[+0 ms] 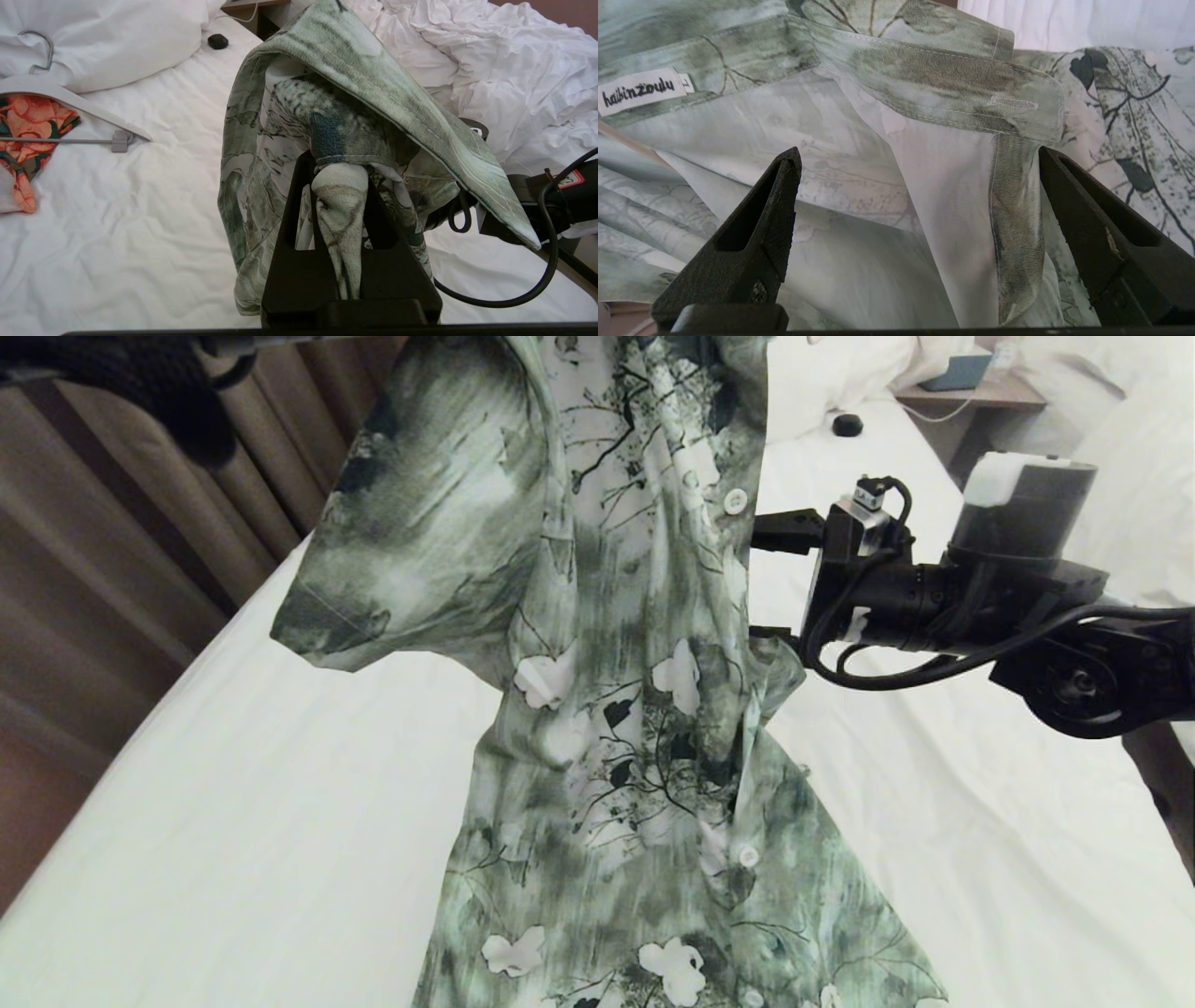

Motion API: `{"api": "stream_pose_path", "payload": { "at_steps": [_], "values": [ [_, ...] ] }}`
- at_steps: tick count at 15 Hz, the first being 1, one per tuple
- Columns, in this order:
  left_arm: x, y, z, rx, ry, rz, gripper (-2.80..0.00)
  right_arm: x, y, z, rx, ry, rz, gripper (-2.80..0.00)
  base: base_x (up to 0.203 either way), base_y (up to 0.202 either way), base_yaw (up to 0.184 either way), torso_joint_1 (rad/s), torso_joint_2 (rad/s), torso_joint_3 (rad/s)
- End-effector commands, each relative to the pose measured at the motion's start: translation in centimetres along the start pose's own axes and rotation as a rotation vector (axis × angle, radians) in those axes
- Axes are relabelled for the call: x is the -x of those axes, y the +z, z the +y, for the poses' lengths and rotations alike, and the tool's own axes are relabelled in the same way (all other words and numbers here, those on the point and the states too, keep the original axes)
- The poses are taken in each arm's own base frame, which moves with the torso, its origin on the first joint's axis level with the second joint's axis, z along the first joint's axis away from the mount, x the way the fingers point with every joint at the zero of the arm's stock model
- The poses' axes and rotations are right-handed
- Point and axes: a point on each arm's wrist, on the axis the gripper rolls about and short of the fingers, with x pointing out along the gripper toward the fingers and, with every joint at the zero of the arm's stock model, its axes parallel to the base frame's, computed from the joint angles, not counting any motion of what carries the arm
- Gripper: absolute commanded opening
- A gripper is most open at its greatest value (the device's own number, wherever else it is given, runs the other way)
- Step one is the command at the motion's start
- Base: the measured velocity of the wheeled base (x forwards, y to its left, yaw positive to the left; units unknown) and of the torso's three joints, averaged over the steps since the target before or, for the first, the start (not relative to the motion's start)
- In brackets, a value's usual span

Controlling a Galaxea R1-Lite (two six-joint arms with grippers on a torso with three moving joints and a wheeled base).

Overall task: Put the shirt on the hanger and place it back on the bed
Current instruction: Hook the other side of the shirt onto the hanger

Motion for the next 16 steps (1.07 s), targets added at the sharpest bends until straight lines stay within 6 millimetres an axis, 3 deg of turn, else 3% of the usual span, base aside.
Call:
{"api": "stream_pose_path", "payload": {
  "at_steps": [1, 3, 4, 11, 16],
  "values": [
    [-0.1, -0.1, 0.0, -0.001, -0.001, 0.002, -2.8, -0.2, 0.0, -0.2, -0.007, 0.002, 0.006, 0.0, 0.0, 0.0, 0.0, 0.0, 0.0, 0.0],
    [-0.1, -0.1, 0.0, -0.001, -0.001, 0.002, -2.8, -0.4, -0.1, -0.2, -0.009, 0.004, 0.013, 0.0, 0.0, 0.0, 0.0, 0.0, 0.0, 0.0],
    [-0.1, -0.1, 0.0, -0.001, -0.001, 0.002, -2.8, -0.4, -0.2, -0.2, -0.009, 0.005, 0.014, -2.8, 0.0, 0.0, 0.0, 0.0, 0.0, 0.0],
    [-0.1, -0.2, 0.0, 0.0, 0.018, 0.012, -2.8, -0.4, 0.1, 1.0, 0.018, 0.027, 0.002, -2.8, 0.0, 0.0, 0.0, 0.0, 0.0, 0.0],
    [-0.6, -1.6, 0.3, 0.029, 0.04, 0.054, -2.8, 3.0, 2.9, 2.1, -0.004, 0.009, -0.14, -2.8, 0.0, 0.0, 0.0, 0.0, 0.0, 0.0]
  ]
}}
